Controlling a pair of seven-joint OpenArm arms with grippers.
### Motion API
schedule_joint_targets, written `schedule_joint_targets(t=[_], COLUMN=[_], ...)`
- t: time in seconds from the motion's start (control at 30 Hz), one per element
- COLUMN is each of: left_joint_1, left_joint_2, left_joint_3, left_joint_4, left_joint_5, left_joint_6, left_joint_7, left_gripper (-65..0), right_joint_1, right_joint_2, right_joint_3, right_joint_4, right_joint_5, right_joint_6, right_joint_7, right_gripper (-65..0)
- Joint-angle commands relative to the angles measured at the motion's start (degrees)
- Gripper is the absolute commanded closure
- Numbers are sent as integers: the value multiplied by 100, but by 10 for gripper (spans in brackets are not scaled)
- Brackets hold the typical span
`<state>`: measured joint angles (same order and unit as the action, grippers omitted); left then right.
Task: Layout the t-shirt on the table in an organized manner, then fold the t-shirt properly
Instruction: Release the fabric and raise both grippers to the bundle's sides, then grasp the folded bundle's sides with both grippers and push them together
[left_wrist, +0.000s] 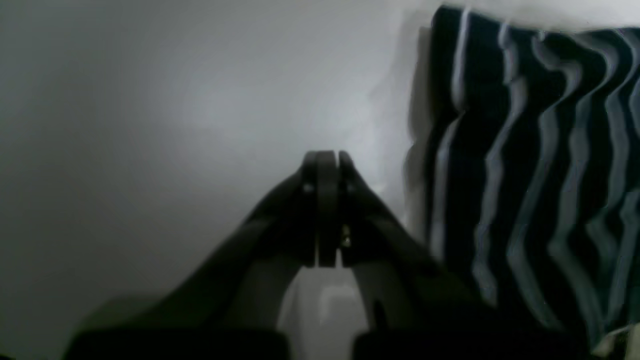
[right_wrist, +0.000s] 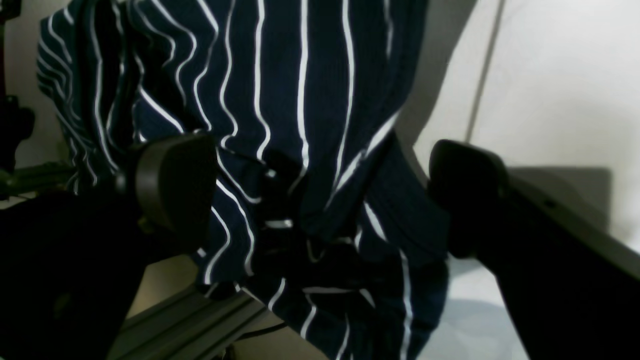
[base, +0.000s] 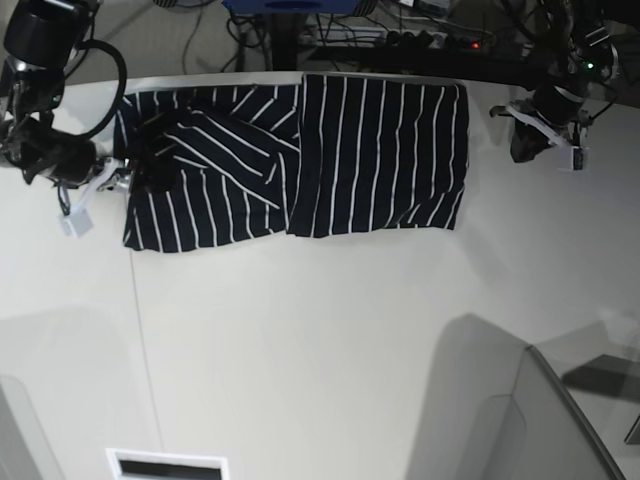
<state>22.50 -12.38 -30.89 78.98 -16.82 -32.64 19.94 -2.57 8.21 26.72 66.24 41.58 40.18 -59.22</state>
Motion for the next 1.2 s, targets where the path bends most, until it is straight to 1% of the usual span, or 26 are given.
schedule_joint_targets(t=[0.0,0.1,0.17,0.23,0.3,0.43,0.5,0.53,0.6,0.67,0.73,0.8,0.9,0.93,1.07,1.17], left_joint_1=[-57,-127,-206,-250,-285,-285,-294,-303,-373,-400,-408,-408,-408,-408,-400,-408], left_joint_2=[-41,65,144,188,188,214,223,223,276,311,311,320,346,346,355,513], left_joint_3=[-18,-18,-18,70,325,703,808,817,799,773,791,817,914,1046,1468,1687], left_joint_4=[62,1,-78,-201,-307,-333,-333,-333,-333,-333,-333,-333,-333,-333,-307,-289], left_joint_5=[86,552,693,728,719,675,675,667,667,702,710,719,719,675,675,710], left_joint_6=[-19,-19,-19,-19,-19,-19,-19,-19,-19,-19,-19,-19,-19,-19,-10,-2], left_joint_7=[-118,-135,-311,-434,-478,-487,-487,-487,-487,-487,-487,-487,-487,-487,-487,-487], left_gripper=[0,0,0,0,0,0,0,0,0,0,0,0,0,0,0,0], right_joint_1=[15,15,15,15,15,15,15,15,15,15,33,59,94,129,68,-3], right_joint_2=[36,45,1,-104,-192,-192,-201,-210,-210,-201,-175,-87,-34,-34,-34,-78], right_joint_3=[14,-21,-30,-30,-39,-373,-531,-567,-584,-575,-567,-584,-584,-584,-602,-602], right_joint_4=[9,9,-8,-8,-8,-8,-8,-8,-8,-8,-8,0,27,71,651,1196], right_joint_5=[-128,-128,-136,-145,-171,-171,-171,-171,-171,-171,-171,-171,-171,-171,-171,-171], right_joint_6=[-18,-18,-18,-18,-18,-18,-18,-18,-18,-18,-18,-18,-18,-18,-18,-18], right_joint_7=[-183,-192,-315,-412,-421,-394,-386,-377,-377,-368,-368,-368,-377,-412,-438,-658], right_gripper=[-645,-645,-645,-645,-645,-645,-627,-605,-521,-405,-269,-146,-11,0,-6,-6])
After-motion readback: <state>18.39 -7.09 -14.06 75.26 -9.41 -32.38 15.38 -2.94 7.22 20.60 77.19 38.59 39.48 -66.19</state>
